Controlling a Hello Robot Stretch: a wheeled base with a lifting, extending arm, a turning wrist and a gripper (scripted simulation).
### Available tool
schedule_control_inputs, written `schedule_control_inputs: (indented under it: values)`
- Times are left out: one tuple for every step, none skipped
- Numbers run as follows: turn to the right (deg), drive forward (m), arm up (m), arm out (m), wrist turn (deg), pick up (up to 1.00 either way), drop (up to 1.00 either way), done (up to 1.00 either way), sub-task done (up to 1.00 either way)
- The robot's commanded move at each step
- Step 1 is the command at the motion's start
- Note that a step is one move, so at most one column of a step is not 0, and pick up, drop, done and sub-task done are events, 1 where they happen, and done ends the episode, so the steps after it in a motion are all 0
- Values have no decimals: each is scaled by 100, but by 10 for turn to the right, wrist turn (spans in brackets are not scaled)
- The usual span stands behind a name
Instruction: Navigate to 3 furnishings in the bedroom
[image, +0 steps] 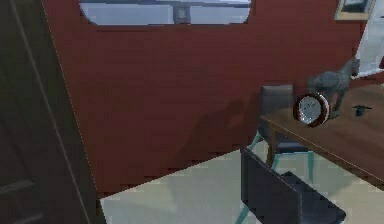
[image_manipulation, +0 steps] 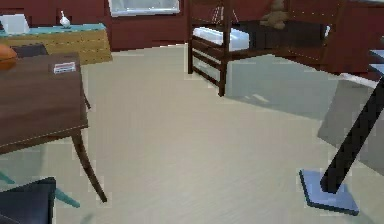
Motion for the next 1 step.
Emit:
schedule_control_inputs:
  values:
    - [330,0,0,0,0,0,0,0,0]
